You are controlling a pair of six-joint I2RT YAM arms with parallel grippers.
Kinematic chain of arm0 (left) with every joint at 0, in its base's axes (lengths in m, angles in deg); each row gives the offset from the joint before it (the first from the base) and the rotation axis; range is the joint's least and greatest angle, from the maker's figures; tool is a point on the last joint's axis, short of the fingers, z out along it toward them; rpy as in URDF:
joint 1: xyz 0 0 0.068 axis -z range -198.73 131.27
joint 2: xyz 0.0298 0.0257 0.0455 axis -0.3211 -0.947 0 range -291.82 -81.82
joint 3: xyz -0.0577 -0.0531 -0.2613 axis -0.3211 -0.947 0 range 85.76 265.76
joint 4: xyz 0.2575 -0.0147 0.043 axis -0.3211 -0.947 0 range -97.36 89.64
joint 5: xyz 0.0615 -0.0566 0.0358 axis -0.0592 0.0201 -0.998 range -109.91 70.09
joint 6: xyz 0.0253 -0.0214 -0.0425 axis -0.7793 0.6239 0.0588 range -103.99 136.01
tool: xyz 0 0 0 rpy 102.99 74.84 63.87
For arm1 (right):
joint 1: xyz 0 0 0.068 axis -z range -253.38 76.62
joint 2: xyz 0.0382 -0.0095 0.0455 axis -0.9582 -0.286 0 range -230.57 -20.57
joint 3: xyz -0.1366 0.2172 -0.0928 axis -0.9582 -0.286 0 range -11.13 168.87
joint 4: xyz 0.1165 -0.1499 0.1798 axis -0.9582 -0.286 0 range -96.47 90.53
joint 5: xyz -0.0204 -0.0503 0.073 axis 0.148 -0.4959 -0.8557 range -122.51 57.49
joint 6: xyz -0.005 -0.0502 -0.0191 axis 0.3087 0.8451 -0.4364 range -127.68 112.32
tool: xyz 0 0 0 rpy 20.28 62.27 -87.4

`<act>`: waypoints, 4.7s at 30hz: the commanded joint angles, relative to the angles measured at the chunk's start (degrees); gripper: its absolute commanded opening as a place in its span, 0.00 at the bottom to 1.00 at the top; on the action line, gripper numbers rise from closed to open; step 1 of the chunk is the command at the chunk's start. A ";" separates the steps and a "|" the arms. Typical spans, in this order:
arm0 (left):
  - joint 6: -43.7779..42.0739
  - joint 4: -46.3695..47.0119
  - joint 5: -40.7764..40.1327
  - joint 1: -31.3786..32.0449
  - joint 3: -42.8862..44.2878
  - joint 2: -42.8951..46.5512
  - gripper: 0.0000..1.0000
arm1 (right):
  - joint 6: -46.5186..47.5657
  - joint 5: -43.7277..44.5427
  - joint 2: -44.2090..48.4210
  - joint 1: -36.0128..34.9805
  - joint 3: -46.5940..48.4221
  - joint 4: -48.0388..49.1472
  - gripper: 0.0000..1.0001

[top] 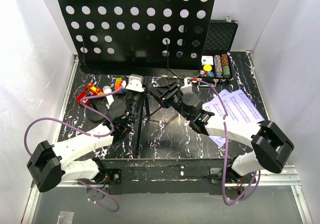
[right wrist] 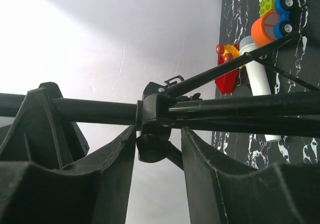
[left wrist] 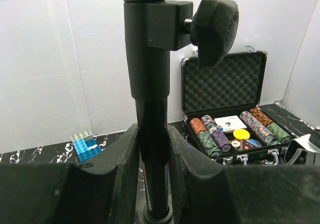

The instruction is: Pack up the instrument practice props

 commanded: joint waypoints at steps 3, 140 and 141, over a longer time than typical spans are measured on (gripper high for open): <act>-3.79 -5.70 -6.34 -0.12 -0.89 0.06 0.00 | 1.47 1.80 -0.15 0.13 1.24 2.48 0.42; 0.61 -11.06 -5.20 1.02 -1.42 1.37 0.00 | 16.33 -3.48 4.94 0.57 0.80 -1.03 0.41; 0.61 -10.98 -5.28 1.02 -1.50 1.46 0.00 | 16.23 -3.65 4.77 0.57 0.80 -1.03 0.44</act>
